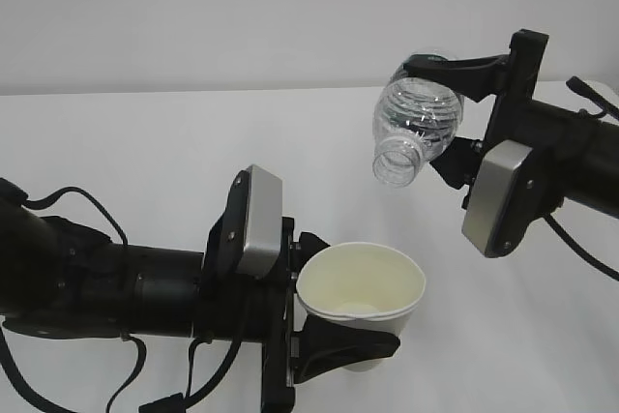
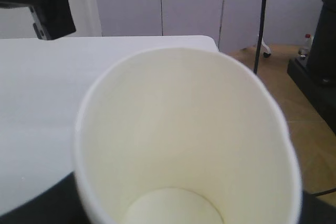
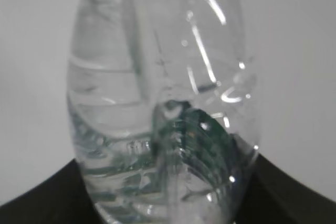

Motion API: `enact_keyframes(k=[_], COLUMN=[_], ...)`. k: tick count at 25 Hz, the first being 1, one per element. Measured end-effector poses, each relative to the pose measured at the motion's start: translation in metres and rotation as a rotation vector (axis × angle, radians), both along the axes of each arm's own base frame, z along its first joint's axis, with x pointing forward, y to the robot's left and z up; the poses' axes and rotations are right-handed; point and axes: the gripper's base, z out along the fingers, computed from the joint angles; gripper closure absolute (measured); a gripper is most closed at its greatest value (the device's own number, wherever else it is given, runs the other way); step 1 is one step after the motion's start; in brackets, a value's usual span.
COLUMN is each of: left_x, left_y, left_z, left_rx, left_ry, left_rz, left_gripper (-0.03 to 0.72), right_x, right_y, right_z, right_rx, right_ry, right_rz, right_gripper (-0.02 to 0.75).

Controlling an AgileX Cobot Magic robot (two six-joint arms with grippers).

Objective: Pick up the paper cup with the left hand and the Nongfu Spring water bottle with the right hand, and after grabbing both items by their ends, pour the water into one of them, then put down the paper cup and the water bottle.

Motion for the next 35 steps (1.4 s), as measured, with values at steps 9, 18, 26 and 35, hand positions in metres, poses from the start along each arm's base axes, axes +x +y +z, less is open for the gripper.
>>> enact_keyframes(k=[9,18,26,35], left_x=[0.0009,0.0023,0.0023,0.0034], left_y=[0.0,0.0,0.0,0.0], left_z=[0.0003,0.0008,0.0008,0.0011], left_rx=[-0.003,-0.009,-0.009,-0.013], left_ry=[0.003,0.007,0.007,0.01], left_rz=[0.01,0.027,0.027,0.04], left_gripper=[0.262,0.262,0.262,0.262], right_x=[-0.0005,-0.0012,-0.0013,-0.0019], right_y=[0.0004,0.001,0.0011,0.0016], right_z=[0.0003,-0.0001,-0.0002,-0.0004], right_rx=[-0.024,-0.043,-0.057,-0.065], right_ry=[-0.032,-0.048,-0.063,-0.07], right_rz=[0.009,0.02,0.022,0.031], right_gripper=[0.265,0.265,0.265,0.265])
